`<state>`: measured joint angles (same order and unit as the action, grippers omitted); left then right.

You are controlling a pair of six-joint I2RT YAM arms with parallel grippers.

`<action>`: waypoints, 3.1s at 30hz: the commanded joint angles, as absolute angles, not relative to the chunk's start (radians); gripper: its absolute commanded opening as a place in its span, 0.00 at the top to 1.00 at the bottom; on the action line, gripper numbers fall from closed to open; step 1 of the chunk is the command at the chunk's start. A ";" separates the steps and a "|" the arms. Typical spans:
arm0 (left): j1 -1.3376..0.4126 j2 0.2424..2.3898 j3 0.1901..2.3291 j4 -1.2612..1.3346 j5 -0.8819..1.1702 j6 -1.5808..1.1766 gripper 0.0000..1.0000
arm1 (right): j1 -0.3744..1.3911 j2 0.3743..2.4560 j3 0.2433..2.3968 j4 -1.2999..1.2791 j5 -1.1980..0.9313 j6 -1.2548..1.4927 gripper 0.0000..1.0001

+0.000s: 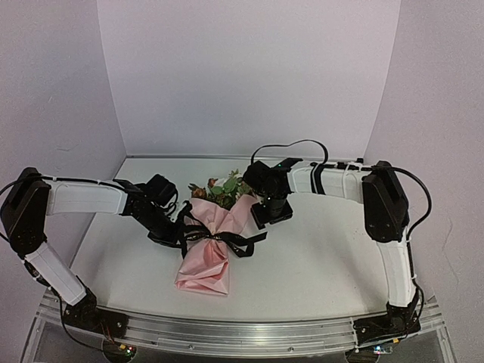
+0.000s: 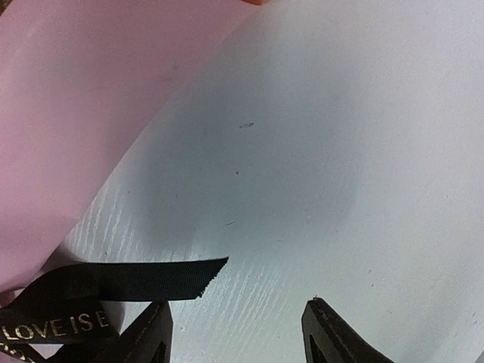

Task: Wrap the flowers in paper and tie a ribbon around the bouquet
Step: Tie the half-tied ribbon around the folded bouquet.

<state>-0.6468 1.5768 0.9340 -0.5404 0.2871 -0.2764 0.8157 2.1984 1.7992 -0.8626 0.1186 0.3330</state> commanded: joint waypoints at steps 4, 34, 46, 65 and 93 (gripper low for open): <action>-0.642 1.575 0.943 -0.509 0.317 -0.260 1.00 | 0.864 2.296 1.954 -1.016 0.210 0.527 0.38; -0.647 1.486 0.866 -0.443 0.402 -0.342 1.00 | 0.910 2.477 2.045 -1.084 0.160 0.922 0.79; -0.783 1.454 0.814 -0.422 0.350 -0.422 1.00 | 0.910 2.086 1.399 -0.811 0.163 1.046 1.00; -0.763 1.369 0.771 -0.518 0.134 -0.493 1.00 | 0.921 1.881 1.270 -0.552 -0.033 0.227 0.64; -0.706 1.436 0.864 -0.537 0.188 -0.405 1.00 | 0.956 2.037 1.394 -0.364 -0.356 -0.447 0.44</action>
